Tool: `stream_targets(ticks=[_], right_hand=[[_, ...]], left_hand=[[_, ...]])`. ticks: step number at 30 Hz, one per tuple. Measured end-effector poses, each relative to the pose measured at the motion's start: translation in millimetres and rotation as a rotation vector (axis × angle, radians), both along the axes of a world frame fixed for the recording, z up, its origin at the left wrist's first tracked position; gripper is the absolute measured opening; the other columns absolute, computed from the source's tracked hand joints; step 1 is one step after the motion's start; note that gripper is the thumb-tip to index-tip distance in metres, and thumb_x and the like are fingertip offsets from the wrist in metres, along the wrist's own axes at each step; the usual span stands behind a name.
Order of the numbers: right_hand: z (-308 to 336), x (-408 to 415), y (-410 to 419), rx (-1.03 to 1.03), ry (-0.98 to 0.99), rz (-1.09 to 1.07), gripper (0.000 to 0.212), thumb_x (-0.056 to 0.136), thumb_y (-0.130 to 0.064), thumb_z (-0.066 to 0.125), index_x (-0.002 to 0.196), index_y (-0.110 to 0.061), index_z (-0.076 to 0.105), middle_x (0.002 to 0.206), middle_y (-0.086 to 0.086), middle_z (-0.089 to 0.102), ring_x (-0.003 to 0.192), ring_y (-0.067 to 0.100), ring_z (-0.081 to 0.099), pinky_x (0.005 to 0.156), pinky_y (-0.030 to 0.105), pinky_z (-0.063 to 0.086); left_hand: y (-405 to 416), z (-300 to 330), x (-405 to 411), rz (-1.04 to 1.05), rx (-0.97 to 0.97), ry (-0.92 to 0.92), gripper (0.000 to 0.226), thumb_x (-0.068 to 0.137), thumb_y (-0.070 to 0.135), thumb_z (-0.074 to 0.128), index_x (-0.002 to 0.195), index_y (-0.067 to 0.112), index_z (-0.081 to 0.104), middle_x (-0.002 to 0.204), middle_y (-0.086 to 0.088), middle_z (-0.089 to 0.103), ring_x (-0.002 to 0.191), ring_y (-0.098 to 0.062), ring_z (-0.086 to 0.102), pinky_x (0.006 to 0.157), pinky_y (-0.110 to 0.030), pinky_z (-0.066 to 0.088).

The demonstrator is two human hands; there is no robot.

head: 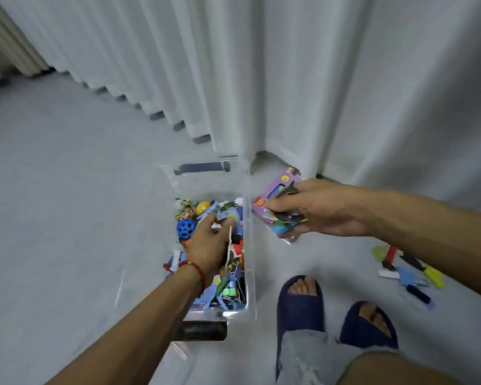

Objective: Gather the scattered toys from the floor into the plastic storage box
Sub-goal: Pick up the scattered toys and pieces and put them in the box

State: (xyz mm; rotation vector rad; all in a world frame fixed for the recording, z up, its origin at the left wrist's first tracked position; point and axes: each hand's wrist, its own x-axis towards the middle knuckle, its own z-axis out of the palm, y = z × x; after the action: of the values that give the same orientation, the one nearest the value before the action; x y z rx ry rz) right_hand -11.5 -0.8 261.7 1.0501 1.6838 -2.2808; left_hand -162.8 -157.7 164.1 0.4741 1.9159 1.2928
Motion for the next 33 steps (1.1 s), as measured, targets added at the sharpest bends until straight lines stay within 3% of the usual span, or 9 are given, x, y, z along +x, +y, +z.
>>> stream_targets(ticks=[4,6,8,10,14,18,25,28,33], right_hand=[[-9.0,-64.2,-43.6,0.035,-0.057,0.046,0.034,0.092,-0.01,0.067,0.12,0.008,0.059,0.116,0.021,0.065,0.099,0.026,0.069,0.089,0.042,0.059],[-19.6,-75.3,-57.1,0.046,-0.132,0.066,0.044,0.092,-0.014,0.067,0.13,0.002,0.053,0.135,0.021,0.054,0.11,0.028,0.065,0.09,0.037,0.058],[-23.8,-70.7,-56.5,0.093,-0.201,0.098,0.039,0.091,-0.019,0.068,0.125,-0.008,0.051,0.122,0.017,0.055,0.096,0.022,0.066,0.086,0.033,0.059],[-18.9,-51.4,-40.2,0.156,-0.246,0.155,0.025,0.091,-0.022,0.067,0.108,-0.012,0.051,0.09,0.007,0.05,0.07,0.015,0.057,0.085,0.038,0.059],[-5.4,22.7,26.0,0.408,-0.325,0.063,0.027,0.094,-0.025,0.062,0.113,-0.006,0.065,0.097,0.01,0.061,0.087,0.019,0.06,0.081,0.038,0.057],[-18.3,136.2,80.8,0.542,-0.48,-0.135,0.012,0.096,-0.018,0.056,0.094,-0.009,0.062,0.084,0.01,0.059,0.072,0.019,0.057,0.064,0.031,0.051],[-137.4,303.8,99.4,0.649,-0.931,-0.017,0.03,0.091,-0.025,0.063,0.118,-0.016,0.059,0.118,0.012,0.063,0.095,0.028,0.066,0.077,0.032,0.054],[-200.5,334.8,92.7,0.657,-0.942,0.003,0.049,0.092,-0.023,0.061,0.138,-0.015,0.047,0.134,0.014,0.055,0.118,0.031,0.054,0.09,0.032,0.044],[-289.2,354.6,113.4,0.719,-0.841,-0.146,0.062,0.092,-0.016,0.06,0.149,-0.021,0.035,0.143,0.016,0.045,0.129,0.035,0.045,0.106,0.043,0.04]], left_hand=[[-49.1,8.4,-45.0,0.095,-0.238,0.088,0.046,0.082,0.056,0.056,0.096,0.013,0.053,0.091,-0.019,0.07,0.059,-0.032,0.062,0.052,-0.037,0.051],[-56.1,17.0,-48.3,0.045,-0.301,0.044,0.037,0.093,0.039,0.056,0.104,0.004,0.054,0.102,-0.024,0.064,0.076,-0.04,0.069,0.063,-0.046,0.06],[-56.2,26.1,-46.7,-0.041,-0.342,0.077,0.012,0.093,0.013,0.056,0.1,0.003,0.059,0.107,-0.021,0.059,0.095,-0.038,0.065,0.084,-0.051,0.057],[-48.5,32.9,-38.9,-0.018,-0.314,0.114,0.015,0.09,0.008,0.048,0.097,0.012,0.061,0.096,-0.012,0.058,0.093,-0.036,0.063,0.088,-0.053,0.055],[-10.2,32.8,-0.5,-0.115,-0.212,0.196,0.044,0.078,0.025,0.041,0.115,0.019,0.062,0.084,0.002,0.058,0.083,-0.023,0.061,0.088,-0.052,0.055],[42.6,22.2,78.0,-0.376,-0.12,0.194,0.03,0.083,0.02,0.05,0.11,0.02,0.063,0.099,0.0,0.061,0.097,-0.025,0.061,0.087,-0.048,0.056],[122.3,-51.3,193.9,-0.808,-0.187,0.323,0.029,0.088,0.018,0.06,0.116,0.024,0.06,0.118,-0.002,0.061,0.101,-0.02,0.06,0.088,-0.034,0.053],[154.4,-95.3,223.4,-0.95,-0.264,0.406,0.035,0.089,0.018,0.062,0.123,0.023,0.056,0.123,-0.004,0.059,0.105,-0.02,0.058,0.087,-0.027,0.048],[203.5,-168.4,250.1,-1.152,-0.32,0.59,0.045,0.09,0.015,0.061,0.133,0.023,0.05,0.125,-0.009,0.056,0.11,-0.025,0.054,0.092,-0.028,0.042]])
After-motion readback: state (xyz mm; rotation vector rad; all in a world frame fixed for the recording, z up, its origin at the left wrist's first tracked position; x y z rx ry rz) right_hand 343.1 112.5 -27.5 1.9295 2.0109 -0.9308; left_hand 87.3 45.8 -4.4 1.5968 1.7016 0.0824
